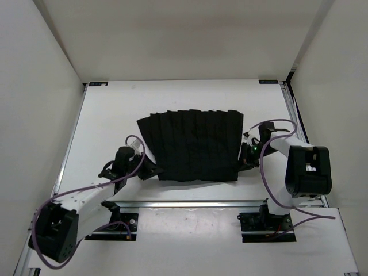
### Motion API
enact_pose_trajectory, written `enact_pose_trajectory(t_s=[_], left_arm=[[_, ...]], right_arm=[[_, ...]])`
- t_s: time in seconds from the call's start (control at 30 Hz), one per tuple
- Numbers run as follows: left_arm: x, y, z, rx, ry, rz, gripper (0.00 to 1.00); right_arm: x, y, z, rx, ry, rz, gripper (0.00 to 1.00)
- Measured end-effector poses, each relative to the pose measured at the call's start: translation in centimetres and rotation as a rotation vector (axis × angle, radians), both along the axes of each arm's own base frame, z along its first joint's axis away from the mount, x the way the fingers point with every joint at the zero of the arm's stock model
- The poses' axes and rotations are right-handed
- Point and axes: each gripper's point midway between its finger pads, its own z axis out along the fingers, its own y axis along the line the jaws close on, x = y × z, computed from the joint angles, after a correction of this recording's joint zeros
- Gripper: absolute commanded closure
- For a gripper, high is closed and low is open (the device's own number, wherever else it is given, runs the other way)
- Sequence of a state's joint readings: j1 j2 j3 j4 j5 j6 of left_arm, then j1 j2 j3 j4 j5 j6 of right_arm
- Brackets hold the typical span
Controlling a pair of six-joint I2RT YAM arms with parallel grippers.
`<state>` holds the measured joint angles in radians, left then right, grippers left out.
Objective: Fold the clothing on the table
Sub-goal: Fold the skirt
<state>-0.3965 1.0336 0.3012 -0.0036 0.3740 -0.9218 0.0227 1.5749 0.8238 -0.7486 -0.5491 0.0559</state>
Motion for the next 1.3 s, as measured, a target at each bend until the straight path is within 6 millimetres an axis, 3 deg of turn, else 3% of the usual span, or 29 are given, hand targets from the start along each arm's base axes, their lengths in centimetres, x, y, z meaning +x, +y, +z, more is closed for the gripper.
enact_pose_trajectory(t_s=[0.1, 0.33, 0.53, 0.67, 0.83, 0.93, 1.13, 1.3], left_arm=[[-0.8, 0.1, 0.8, -0.036, -0.011, 0.001, 1.00], [-2.0, 0.7, 3.2, -0.096, -0.058, 0.046, 1.00], [-2.6, 1.7, 4.6, -0.110, -0.047, 0.075, 1.00], [-2.6, 1.4, 7.1, -0.137, -0.079, 0.055, 1.00], [-1.3, 1.2, 10.4, -0.214, -0.155, 0.065, 1.00], [-0.5, 1.4, 11.5, -0.241, -0.165, 0.078, 1.00], [2.5, 2.4, 12.9, -0.291, -0.190, 0.147, 1.00], [5.7, 1.4, 13.0, -0.290, -0.162, 0.136, 1.00]], right_arm=[[0.5, 0.3, 0.6, 0.042, -0.015, 0.024, 1.00], [-0.4, 1.4, 2.1, 0.105, -0.051, 0.123, 1.00], [0.2, 2.1, 6.7, 0.231, -0.203, 0.093, 1.00], [0.6, 2.1, 10.2, 0.291, -0.318, 0.037, 1.00], [2.4, 2.5, 14.0, 0.324, -0.451, 0.022, 1.00], [3.7, 2.8, 15.2, 0.337, -0.481, 0.013, 1.00], [6.7, 3.2, 15.1, 0.424, -0.388, -0.056, 1.00], [10.8, 2.5, 14.8, 0.455, -0.316, -0.118, 1.00]])
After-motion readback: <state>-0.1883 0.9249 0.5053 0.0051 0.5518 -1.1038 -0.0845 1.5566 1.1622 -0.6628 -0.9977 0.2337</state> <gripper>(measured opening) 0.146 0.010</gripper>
